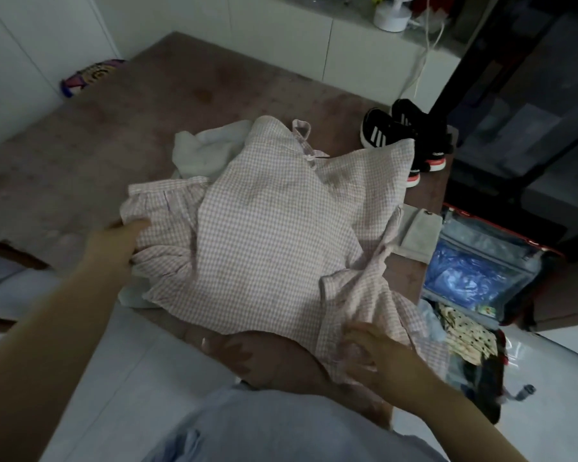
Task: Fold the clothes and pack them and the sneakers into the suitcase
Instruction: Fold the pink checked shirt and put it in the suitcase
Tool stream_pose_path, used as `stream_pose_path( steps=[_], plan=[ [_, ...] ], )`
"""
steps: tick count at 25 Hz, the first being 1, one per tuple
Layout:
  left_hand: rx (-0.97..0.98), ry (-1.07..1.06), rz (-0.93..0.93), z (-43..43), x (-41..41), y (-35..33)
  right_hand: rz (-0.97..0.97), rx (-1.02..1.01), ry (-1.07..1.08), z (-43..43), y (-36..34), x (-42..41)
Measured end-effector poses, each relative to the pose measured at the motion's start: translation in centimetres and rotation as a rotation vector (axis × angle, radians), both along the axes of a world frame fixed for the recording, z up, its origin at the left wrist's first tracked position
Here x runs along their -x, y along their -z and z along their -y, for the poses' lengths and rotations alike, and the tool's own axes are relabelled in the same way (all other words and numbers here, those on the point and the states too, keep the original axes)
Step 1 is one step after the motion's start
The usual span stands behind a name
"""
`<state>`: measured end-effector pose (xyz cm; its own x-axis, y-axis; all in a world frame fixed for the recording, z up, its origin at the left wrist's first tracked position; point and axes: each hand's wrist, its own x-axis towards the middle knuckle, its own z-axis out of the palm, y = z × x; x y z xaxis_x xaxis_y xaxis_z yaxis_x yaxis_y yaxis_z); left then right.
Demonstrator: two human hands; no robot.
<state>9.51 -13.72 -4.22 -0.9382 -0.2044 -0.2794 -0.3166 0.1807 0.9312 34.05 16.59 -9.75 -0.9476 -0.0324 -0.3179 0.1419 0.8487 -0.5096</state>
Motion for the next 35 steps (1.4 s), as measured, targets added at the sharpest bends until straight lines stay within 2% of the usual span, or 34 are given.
stream_pose_path(
  steps=[1, 3, 5, 6, 8, 9, 10, 12, 15, 17, 18, 20, 21, 23, 24, 26, 28, 31, 33, 35],
  plan=[
    [0.0, -0.032, -0.113, -0.1, -0.5, -0.8, -0.012, -0.001, 0.065, -0.1, 0.2, 0.0],
    [0.085, -0.035, -0.331, -0.6, -1.5, -1.8, -0.196, -0.074, 0.22, -0.6, 1.1, 0.1],
    [0.228, 0.242, -0.561, -3.0, -4.3, -3.6, -0.239, -0.259, 0.232, -1.4, 1.9, 0.3],
    [0.323, 0.469, -0.67, -3.9, -5.1, -3.5, -0.193, -0.3, 0.217, -1.1, 2.3, 0.3],
    [0.729, 0.924, -0.873, -5.6, -5.9, -1.4, -0.147, -0.358, 0.152, -0.6, 3.1, 0.2],
    [0.955, 1.077, -0.95, -6.1, -5.9, 0.6, -0.119, -0.384, 0.125, -0.4, 3.7, 0.2],
    [1.124, 1.175, -0.955, -6.3, -6.0, 2.5, -0.07, -0.402, 0.108, 0.0, 3.7, 0.0],
    [1.292, 1.259, -0.909, -6.2, -6.3, 4.9, -0.022, -0.352, 0.143, 0.3, 4.1, -0.3],
    [1.329, 1.25, -0.897, -4.1, -5.9, 6.6, -0.035, -0.358, 0.209, -0.3, 5.0, -0.6],
    [1.341, 1.3, -0.823, -2.4, -5.0, 6.6, -0.029, -0.369, 0.165, -0.9, 5.3, -0.7],
    [1.253, 1.349, -0.741, -1.8, -4.7, 5.8, -0.01, -0.334, 0.172, -1.3, 4.9, -0.6],
    [1.009, 1.297, -0.597, -1.4, -3.4, 3.4, -0.031, -0.196, 0.319, -2.1, 4.2, 0.0],
    [0.906, 1.186, -0.585, -1.4, -2.5, 2.7, -0.085, -0.153, 0.427, -2.4, 4.1, 0.3],
    [0.829, 0.854, -0.612, -1.7, -0.8, 2.1, -0.131, -0.112, 0.655, -3.4, 3.9, 1.4],
    [0.785, 0.76, -0.511, -1.9, 0.0, 2.1, -0.068, -0.05, 0.759, -3.7, 3.5, 2.2],
    [0.661, 0.765, -0.209, -2.2, 0.9, 3.1, 0.09, 0.06, 0.875, -4.2, 3.7, 3.6],
    [0.608, 0.675, -0.092, -2.4, 1.3, 4.0, 0.168, 0.085, 0.847, -4.6, 4.0, 4.2],
    [0.624, 0.408, -0.034, -0.9, 2.0, 4.3, 0.098, 0.094, 0.918, -4.9, 3.6, 4.0],
    [0.589, 0.45, 0.021, 0.3, 2.2, 5.3, 0.088, 0.08, 0.931, -5.0, 3.7, 3.5],
    [0.626, 0.623, 0.056, 0.9, 2.6, 5.3, 0.164, 0.025, 0.795, -4.9, 3.6, 3.1]
  ],
)
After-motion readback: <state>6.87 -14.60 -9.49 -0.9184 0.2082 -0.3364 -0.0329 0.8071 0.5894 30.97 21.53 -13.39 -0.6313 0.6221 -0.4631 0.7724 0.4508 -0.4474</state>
